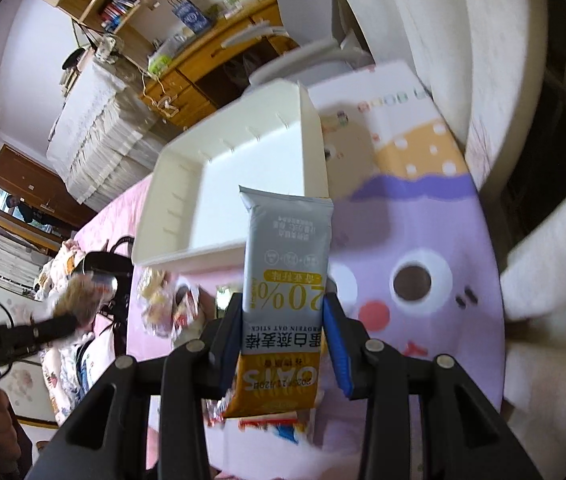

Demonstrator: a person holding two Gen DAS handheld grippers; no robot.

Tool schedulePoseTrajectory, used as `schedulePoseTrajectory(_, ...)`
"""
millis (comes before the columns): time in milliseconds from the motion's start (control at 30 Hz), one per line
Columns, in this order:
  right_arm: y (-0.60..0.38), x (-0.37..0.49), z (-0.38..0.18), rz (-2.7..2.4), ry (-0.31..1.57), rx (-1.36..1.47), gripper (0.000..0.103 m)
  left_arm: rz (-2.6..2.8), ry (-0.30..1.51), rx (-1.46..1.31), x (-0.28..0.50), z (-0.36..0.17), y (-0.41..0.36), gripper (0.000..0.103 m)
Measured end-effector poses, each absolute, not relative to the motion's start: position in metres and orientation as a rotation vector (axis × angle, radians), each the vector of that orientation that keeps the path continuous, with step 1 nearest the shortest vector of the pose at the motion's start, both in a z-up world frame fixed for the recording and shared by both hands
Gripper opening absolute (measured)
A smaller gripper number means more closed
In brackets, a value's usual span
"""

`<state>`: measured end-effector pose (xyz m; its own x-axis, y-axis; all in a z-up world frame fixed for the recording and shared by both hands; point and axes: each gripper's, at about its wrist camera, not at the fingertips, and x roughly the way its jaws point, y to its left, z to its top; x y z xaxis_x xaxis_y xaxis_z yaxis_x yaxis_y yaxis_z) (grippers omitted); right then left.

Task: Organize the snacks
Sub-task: 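Lift and carry both held snacks over the white tray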

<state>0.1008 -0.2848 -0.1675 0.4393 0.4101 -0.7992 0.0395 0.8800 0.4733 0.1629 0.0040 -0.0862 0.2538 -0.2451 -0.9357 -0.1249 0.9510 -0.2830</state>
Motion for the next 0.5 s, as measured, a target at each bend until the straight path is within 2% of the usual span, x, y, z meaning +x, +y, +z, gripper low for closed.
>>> schedulePoseTrajectory(200, -0.273, 0.122, -0.149, 0.197, 1.002, 0.408, 0.038, -0.157, 1.252, -0.269, 0.211, -0.084, -0.001, 0.027)
schedulePoseTrajectory(500, -0.244, 0.167, -0.151, 0.175, 0.907, 0.352, 0.039, -0.259, 1.201, -0.27, 0.262, -0.116, 0.01, 0.027)
